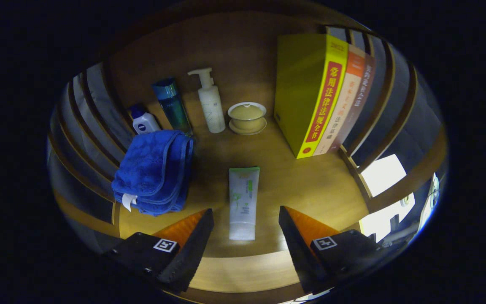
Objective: Pull open the drawer, take out the items inside it, and place them on the countertop above the cabinet.
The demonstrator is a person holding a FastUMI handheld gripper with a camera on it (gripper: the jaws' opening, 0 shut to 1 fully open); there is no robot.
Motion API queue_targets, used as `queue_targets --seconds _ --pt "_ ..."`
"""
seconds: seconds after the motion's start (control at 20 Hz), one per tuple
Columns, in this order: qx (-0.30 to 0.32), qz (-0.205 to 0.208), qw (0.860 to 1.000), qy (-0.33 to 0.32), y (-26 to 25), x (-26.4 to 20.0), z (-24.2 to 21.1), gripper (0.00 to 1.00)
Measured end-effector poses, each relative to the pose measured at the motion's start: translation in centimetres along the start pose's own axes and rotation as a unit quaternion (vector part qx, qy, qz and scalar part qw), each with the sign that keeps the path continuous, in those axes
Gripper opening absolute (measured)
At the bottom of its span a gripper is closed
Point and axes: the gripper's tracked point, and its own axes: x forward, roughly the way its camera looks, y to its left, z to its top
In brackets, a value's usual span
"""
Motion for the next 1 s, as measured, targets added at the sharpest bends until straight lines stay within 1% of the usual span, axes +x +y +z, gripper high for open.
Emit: queue_targets --seconds 0.1,0.25,0.35,0.6,0.7,0.85,1.0 --pt "0.004 0.008 1.000 -0.012 -0.2 -1.9 -0.7 1.00" --pt "-0.007 0.006 0.999 -0.049 -1.3 -5.0 -1.5 1.00" --pt "-0.007 0.005 0.997 -0.078 -2.1 -7.5 -1.9 1.00" --pt "-0.016 0.015 0.992 -0.128 -2.6 -13.0 -4.3 1.00" --pt "-0.019 0.019 0.988 -0.151 -2.8 -15.1 -5.3 1.00" --pt "-0.009 0.026 0.982 -0.186 -3.1 -18.4 -6.8 1.00" --pt "-0.009 0.025 0.975 -0.222 -3.9 -21.1 -8.3 1.00"
